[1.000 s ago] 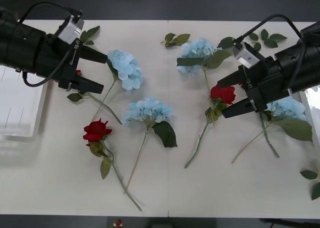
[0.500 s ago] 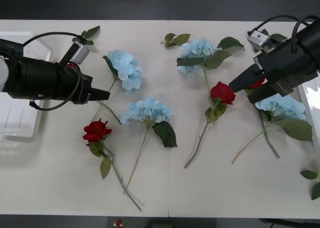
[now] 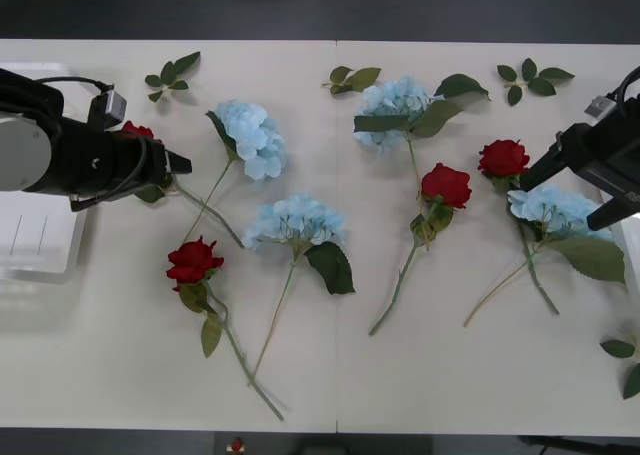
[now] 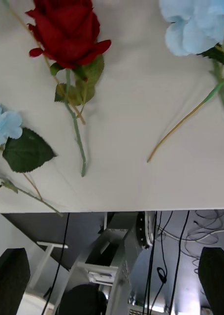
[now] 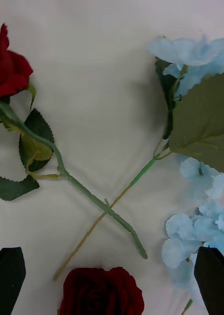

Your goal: Put the red flowers into the right box and the blue flowers into the left box

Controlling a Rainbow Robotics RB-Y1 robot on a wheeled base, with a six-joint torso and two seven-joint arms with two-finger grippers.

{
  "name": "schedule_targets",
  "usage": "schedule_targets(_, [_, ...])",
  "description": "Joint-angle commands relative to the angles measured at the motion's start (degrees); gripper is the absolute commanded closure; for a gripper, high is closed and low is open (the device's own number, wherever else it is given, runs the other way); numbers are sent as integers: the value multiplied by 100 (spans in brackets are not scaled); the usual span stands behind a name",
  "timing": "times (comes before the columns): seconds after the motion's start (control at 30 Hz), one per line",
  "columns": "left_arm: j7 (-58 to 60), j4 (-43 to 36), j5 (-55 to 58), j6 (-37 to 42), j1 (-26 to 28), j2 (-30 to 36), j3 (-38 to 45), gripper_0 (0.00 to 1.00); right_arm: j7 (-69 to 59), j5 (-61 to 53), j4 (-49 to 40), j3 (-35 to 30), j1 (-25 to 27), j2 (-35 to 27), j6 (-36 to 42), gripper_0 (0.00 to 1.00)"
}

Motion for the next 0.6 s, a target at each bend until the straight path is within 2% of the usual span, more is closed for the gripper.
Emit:
schedule_targets(0.03, [866,144,-541,716,-555,-368,115,0,-278,463,-312,-73,427,-260,-424,0])
schedule_targets(0.13, [1191,565,-822,1208,-907,-597,132,0,-296,753,-392,-82,743,-260,-819,0])
schedule_targets(0.33, [1385,1576,-1235,1683,-1513,-957,124,0,-296,1227,-418,-82,1200,-190,-1487,0])
schedule_targets(0.6, [1376,2851,-1341,1718,-2093,-1291,124,0,-296,1746,-225,-82,1446,127,-1918,0])
